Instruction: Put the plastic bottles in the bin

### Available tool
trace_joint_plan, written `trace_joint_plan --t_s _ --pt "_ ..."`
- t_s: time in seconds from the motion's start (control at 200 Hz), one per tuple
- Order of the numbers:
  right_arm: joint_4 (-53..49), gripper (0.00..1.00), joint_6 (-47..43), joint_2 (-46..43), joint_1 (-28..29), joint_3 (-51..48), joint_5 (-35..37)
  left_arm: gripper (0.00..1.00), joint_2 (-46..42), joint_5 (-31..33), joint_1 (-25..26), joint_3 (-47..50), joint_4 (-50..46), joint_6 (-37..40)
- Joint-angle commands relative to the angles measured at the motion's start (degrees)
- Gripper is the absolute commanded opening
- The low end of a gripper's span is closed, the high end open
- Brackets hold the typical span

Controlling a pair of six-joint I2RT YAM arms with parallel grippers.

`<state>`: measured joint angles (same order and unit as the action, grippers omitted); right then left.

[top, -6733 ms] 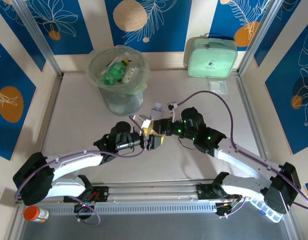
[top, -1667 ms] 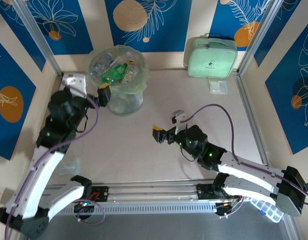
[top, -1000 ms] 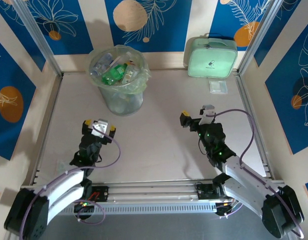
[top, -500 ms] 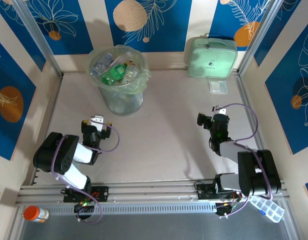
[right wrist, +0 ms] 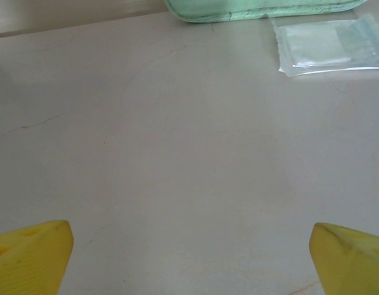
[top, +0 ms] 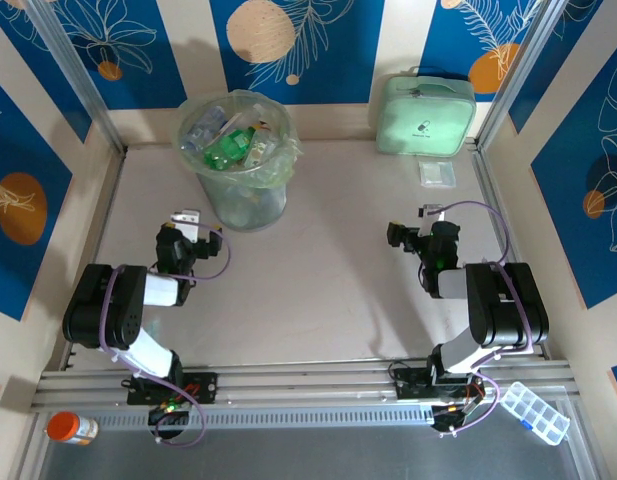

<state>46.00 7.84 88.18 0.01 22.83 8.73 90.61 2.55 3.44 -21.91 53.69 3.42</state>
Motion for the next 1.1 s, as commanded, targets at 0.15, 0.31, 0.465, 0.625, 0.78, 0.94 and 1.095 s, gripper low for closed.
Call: trace_joint_plan --t_s 0.15,0.31,0.465,0.625,0.78,0.94,1.095 --pt "-0.49 0.99 -2.77 -0.9 -0.16 1.44 -6.21 0.99 -0.96 -1.32 0.73 0.63 0.45 0.18" --pt "-0.64 0.99 -2.13 -0.83 -0.58 1.6 -5.8 0.99 -0.8 -1.3 -0.09 -0.21 -0.98 -0.86" --pt "-0.2 0.99 -2.21 -1.06 -0.23 1.25 -5.04 0.99 -0.79 -0.87 0.05 -0.07 -0.74 -0.68" --pt "-0.12 0.99 -2.21 -1.01 -0.22 1.25 -5.04 0.99 -0.96 0.97 1.02 0.47 0.27 -0.28" --pt "-0.01 0.99 -2.65 -0.95 0.33 1.17 -4.01 0.99 -0.96 0.44 0.98 0.47 0.2 -0.08" --pt "0.06 0.99 -2.74 -0.99 0.56 1.16 -3.62 0.99 -0.96 0.49 0.95 0.47 0.19 -0.08" --pt "0.06 0.99 -2.74 -0.92 0.45 1.21 -3.67 0.99 -0.97 0.49 0.96 0.4 0.12 0.01"
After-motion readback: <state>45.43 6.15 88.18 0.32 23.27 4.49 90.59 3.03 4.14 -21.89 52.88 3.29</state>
